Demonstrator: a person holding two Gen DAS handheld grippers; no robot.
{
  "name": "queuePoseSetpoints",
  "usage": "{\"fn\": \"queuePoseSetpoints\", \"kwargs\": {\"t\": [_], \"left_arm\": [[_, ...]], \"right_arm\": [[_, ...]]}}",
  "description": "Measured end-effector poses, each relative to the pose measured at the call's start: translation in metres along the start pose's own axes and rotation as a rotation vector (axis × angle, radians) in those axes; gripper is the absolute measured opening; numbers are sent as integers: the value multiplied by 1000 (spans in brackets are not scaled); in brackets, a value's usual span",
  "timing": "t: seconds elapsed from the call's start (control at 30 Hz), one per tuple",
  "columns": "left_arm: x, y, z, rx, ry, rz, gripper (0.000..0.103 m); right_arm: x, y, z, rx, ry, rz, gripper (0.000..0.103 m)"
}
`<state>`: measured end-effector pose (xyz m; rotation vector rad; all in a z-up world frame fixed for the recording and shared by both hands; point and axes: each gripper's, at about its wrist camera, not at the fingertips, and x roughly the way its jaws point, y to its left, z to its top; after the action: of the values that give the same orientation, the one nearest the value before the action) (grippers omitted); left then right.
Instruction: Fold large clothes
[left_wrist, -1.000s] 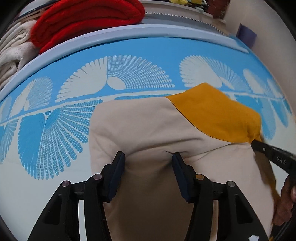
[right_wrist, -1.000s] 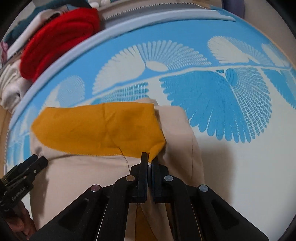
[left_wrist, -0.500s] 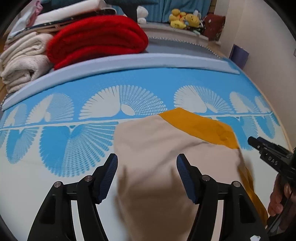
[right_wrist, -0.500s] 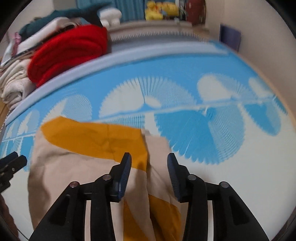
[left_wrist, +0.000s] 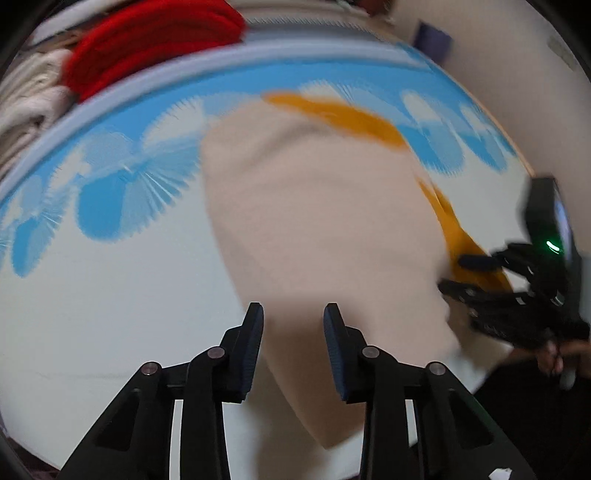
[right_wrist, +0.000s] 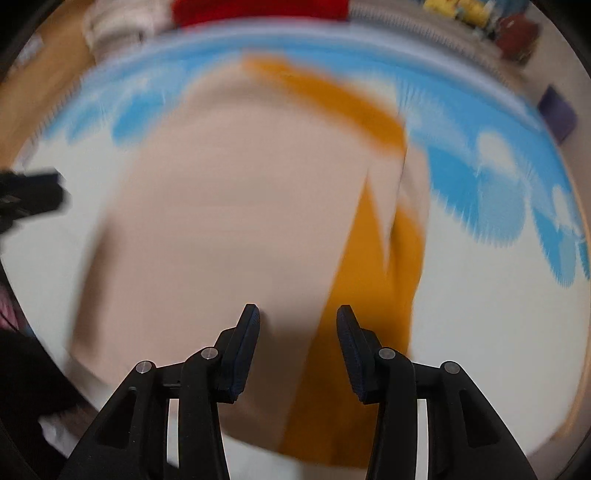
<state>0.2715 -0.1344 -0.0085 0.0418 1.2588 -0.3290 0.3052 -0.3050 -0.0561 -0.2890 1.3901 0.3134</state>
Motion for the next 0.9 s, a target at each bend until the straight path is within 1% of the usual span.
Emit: {"fn": "queuePoseSetpoints", "kwargs": {"t": [0.03, 0.07, 0.1, 0.13, 0.17, 0.2, 0.23, 0.3, 0.33, 0.37, 0.43, 0.47, 0.5, 0.57, 0.67, 0.7, 0.77, 0.9], "left_arm": [[19, -5, -7, 25, 71, 16, 31], [32, -7, -11, 45, 128, 49, 35], [42, -10, -13, 69, 154, 88, 36], [45, -12, -12, 87, 159, 110, 39], [43, -12, -10, 87, 147, 107, 46], [40, -9, -8, 73, 134, 94, 50], [36, -4, -7, 46, 122, 72, 57], [31, 9, -2, -27, 103, 38, 61], [30, 15, 1, -62, 92, 27, 65], [28, 26, 5, -124, 73, 8, 72], [28, 40, 9, -216, 54, -25, 81], [31, 51, 11, -280, 52, -57, 83], [35, 59, 16, -321, 57, -81, 84], [47, 70, 16, -399, 82, -133, 84], [72, 78, 14, -494, 150, -220, 85], [81, 79, 14, -525, 166, -266, 85], [93, 79, 15, -561, 181, -329, 86], [103, 76, 21, -561, 180, -340, 87]], "right_arm": [[10, 0, -5, -13, 39, -11, 45], [20, 1, -9, -27, 74, -28, 45], [22, 0, -11, -30, 81, -30, 45], [23, -1, -11, -26, 82, -23, 45], [23, -3, -12, -14, 81, -7, 45], [21, -4, -12, -8, 79, -6, 46], [19, -6, -13, 0, 75, -4, 46], [14, -10, -14, 18, 59, 10, 46], [9, -13, -13, 35, 39, 24, 46], [5, -16, -13, 60, 9, 39, 46], [-6, -32, -9, 141, -56, 60, 52], [-8, -42, -5, 194, -80, 69, 60], [-7, -52, -2, 252, -93, 76, 70], [3, -72, 1, 355, -76, 105, 77], [33, -89, 4, 443, 20, 192, 77], [41, -93, 4, 462, 43, 209, 78], [50, -94, 6, 471, 62, 224, 79], [57, -97, 11, 475, 64, 245, 80]]}}
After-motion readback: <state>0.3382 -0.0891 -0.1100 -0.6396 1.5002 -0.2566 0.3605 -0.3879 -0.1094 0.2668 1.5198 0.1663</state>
